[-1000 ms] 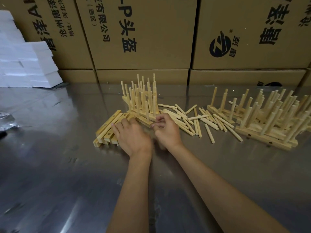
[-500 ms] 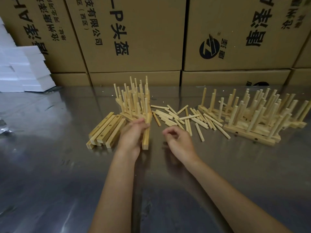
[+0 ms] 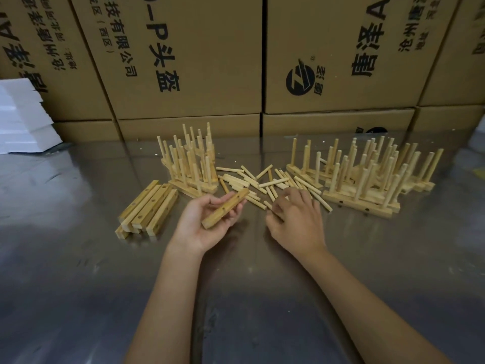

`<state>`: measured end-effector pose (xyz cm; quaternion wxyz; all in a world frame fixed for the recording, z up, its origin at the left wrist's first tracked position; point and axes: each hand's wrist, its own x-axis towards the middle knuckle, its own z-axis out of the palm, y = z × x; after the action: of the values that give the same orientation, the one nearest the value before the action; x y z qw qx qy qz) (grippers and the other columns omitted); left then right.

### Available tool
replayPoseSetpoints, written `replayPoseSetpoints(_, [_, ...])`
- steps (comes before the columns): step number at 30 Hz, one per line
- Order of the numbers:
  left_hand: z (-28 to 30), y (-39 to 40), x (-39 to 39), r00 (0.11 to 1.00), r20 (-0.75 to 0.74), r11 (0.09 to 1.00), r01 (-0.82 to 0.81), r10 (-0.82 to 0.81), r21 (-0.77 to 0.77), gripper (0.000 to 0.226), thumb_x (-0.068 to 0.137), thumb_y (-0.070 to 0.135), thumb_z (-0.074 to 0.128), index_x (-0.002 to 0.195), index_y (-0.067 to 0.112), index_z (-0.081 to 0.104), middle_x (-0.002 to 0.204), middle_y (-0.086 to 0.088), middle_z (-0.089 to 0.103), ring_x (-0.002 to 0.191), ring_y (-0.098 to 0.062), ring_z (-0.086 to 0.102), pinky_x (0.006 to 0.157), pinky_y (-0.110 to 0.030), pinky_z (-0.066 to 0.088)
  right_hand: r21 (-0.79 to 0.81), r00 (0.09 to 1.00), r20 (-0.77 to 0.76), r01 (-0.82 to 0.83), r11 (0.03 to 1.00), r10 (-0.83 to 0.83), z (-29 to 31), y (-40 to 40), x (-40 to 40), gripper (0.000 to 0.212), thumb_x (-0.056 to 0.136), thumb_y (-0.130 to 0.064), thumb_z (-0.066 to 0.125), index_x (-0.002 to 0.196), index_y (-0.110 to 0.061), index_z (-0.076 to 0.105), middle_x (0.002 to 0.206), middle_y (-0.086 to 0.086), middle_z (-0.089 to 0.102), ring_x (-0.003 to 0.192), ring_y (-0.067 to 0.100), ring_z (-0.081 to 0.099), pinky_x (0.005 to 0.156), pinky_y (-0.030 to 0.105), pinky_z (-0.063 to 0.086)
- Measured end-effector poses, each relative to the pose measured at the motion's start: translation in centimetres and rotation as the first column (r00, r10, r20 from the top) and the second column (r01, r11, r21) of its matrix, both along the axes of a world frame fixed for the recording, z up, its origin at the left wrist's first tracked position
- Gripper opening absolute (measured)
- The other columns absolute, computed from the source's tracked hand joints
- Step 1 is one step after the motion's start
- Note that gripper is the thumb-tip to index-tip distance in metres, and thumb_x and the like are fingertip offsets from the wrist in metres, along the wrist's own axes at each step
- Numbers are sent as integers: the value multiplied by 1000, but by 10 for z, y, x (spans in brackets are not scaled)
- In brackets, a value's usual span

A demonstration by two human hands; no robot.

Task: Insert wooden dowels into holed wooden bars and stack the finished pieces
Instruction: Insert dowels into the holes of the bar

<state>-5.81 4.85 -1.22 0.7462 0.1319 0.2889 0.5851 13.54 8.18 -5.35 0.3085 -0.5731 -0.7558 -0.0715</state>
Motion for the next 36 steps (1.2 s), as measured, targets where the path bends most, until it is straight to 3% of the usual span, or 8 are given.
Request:
replayPoseSetpoints(4, [-2,-1,1,994,-111,999,14,-11,28,55,75,-3,47,129,-5,55,128,-26,64,100,-36,69,72,-31,55,-74,989,126,-62,995,71,0,4,-4,37,93,-45,54,126,-32,63,137,-1,49,129,22,36,99,40,32])
replayPoseSetpoints(11, [-3,0,6,961,-277,999,10,2,42,60,70,-6,51,129,1,54,101,-17,60,60,-14,52,50,-23,45,-101,998,-47,25,995,-29,0,-1,0,24,84,-40,57,100,-24,61,113,-6,54,113,18,45,94,35,33])
replayPoseSetpoints(17, [-2,2,9,902,-430,989,95,-36,117,32,105,31,43,130,15,56,83,-5,64,57,-13,46,45,-23,37,-189,985,-66,146,971,-161,0,-14,8,15,89,-28,57,101,-22,63,111,-1,51,111,20,43,94,35,36])
replayPoseSetpoints(20, [1,-3,13,896,-442,966,148,-40,213,35,106,24,38,139,20,50,97,-10,70,64,-16,57,50,-26,45,-203,977,-148,122,972,-153,6,-18,11,10,92,-14,53,99,-16,59,106,3,57,105,23,49,89,36,40])
replayPoseSetpoints(24, [7,-8,18,910,-396,929,246,-123,278,44,100,12,43,143,21,47,123,-20,67,80,-28,71,60,-35,58,-135,901,-434,-83,987,16,23,-19,20,22,90,1,44,104,-17,45,77,-3,56,73,23,56,62,36,42])
replayPoseSetpoints(28, [13,-9,26,827,-548,912,313,-124,266,46,101,11,38,144,21,47,104,-14,68,69,-23,67,46,-28,54,-43,917,-305,-283,958,257,36,-26,25,44,91,-3,43,128,-26,48,93,-14,55,76,10,54,65,33,43])
replayPoseSetpoints(31, [12,-7,35,787,-611,918,303,-90,255,45,101,13,38,144,22,49,89,-7,65,58,-16,58,38,-24,47,-1,952,-150,-270,963,267,37,-29,35,32,96,-17,42,124,-30,51,109,-8,61,84,17,61,69,36,50])
replayPoseSetpoints(36, [8,-5,47,736,-675,922,293,-49,252,46,101,13,45,142,30,55,85,-5,64,51,-13,48,33,-23,39,-27,952,-77,-300,953,298,32,-35,46,12,100,-26,46,105,-25,57,92,-9,63,75,20,59,60,35,47])
